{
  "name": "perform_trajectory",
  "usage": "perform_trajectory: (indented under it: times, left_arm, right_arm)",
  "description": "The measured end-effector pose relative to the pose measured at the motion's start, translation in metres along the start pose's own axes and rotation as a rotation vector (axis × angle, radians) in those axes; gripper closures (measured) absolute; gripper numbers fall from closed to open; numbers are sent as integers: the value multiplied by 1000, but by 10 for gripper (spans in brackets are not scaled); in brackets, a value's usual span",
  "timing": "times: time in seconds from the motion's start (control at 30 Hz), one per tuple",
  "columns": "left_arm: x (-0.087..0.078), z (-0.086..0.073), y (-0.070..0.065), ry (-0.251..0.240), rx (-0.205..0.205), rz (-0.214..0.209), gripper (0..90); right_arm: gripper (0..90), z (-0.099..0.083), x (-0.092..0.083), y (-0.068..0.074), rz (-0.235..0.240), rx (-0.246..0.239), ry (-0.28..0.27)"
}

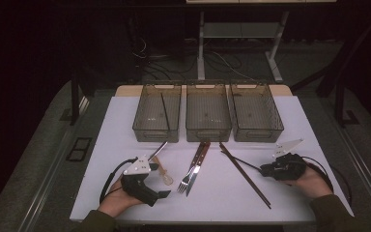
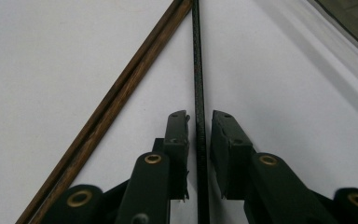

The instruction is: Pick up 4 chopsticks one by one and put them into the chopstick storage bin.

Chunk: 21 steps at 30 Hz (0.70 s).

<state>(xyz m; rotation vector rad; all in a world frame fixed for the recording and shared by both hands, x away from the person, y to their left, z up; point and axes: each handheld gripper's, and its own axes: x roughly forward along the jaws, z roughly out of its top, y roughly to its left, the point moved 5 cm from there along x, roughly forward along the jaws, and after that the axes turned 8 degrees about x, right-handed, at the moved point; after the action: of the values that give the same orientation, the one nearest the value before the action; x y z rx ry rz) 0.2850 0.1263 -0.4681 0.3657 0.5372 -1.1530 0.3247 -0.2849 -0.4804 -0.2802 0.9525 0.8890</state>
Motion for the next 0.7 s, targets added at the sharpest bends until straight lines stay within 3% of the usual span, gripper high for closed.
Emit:
perform_trajectory:
  times: [0.27, 0.7]
  left_arm:
    - [1, 0, 0, 5, 1, -3, 0]
    - [1, 0, -1, 9, 2, -7, 0]
  right_arm:
    - [849, 0, 0, 0, -10, -32, 0]
    - [858, 0, 0, -4, 31, -30, 2]
